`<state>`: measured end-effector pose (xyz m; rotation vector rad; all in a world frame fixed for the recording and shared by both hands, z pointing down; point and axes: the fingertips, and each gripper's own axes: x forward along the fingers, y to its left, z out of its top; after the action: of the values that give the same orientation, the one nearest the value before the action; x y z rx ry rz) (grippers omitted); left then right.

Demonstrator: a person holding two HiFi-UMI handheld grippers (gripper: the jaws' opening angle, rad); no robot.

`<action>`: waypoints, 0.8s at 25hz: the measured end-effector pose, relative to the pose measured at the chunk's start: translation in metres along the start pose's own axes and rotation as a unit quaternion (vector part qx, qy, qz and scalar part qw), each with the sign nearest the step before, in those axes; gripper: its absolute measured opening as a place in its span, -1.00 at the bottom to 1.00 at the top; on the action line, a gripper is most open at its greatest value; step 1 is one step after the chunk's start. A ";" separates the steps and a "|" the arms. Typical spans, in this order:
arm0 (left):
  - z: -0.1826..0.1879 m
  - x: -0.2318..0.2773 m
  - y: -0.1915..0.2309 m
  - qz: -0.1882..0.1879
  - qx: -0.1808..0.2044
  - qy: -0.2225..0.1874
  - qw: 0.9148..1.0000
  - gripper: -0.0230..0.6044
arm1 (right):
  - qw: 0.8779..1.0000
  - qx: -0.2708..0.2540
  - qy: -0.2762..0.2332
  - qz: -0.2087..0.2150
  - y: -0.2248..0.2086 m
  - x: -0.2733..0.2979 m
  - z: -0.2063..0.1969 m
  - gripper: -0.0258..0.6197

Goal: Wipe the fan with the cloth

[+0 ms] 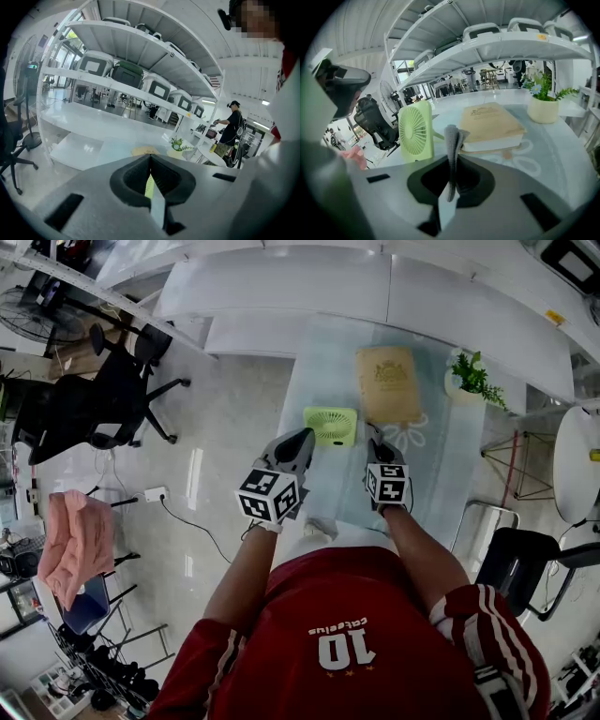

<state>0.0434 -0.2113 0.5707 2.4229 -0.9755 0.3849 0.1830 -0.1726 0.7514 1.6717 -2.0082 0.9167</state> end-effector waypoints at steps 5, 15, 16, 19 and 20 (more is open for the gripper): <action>0.007 0.002 0.000 0.000 0.003 -0.006 1.000 -0.93 | 1.000 -0.001 -0.006 -0.011 -0.017 -0.008 0.007 -0.88; 0.039 -0.048 -0.021 -0.045 0.007 -0.047 0.998 -0.93 | 0.999 0.014 -0.032 -0.034 -0.018 -0.066 0.022 -0.88; 0.042 -0.056 -0.023 -0.047 0.009 -0.051 0.998 -0.93 | 0.999 0.013 -0.034 -0.034 -0.014 -0.074 0.024 -0.88; 0.053 -0.082 -0.031 -0.056 0.017 -0.066 0.996 -0.93 | 0.999 0.014 -0.039 -0.025 0.005 -0.098 0.030 -0.87; 0.058 -0.090 -0.034 -0.060 0.023 -0.071 0.995 -0.93 | 0.999 0.015 -0.041 -0.022 0.012 -0.105 0.033 -0.87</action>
<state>0.0086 -0.1706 0.4724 2.5641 -0.8834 0.1963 0.1995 -0.1177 0.6564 1.7899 -2.0116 0.8810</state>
